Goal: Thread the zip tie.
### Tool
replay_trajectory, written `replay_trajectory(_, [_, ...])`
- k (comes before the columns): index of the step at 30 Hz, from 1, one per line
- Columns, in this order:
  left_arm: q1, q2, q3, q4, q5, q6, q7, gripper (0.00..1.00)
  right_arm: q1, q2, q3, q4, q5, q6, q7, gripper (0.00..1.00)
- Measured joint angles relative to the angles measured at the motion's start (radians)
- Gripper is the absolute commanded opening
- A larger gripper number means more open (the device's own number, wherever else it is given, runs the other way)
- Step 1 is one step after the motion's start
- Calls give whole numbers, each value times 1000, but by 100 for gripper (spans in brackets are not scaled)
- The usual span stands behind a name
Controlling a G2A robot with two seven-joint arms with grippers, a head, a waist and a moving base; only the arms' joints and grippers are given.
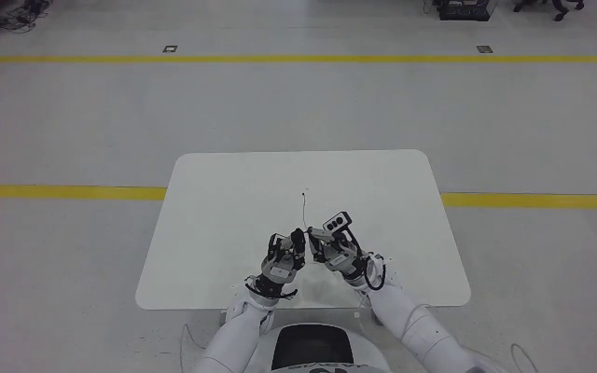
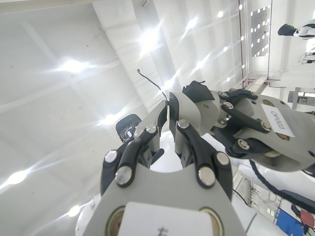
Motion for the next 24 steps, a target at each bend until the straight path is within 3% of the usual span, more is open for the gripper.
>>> replay_trajectory(24, [-3, -1, 0, 3, 4, 0, 3, 0, 17, 7, -17, 12, 3, 9, 0, 7])
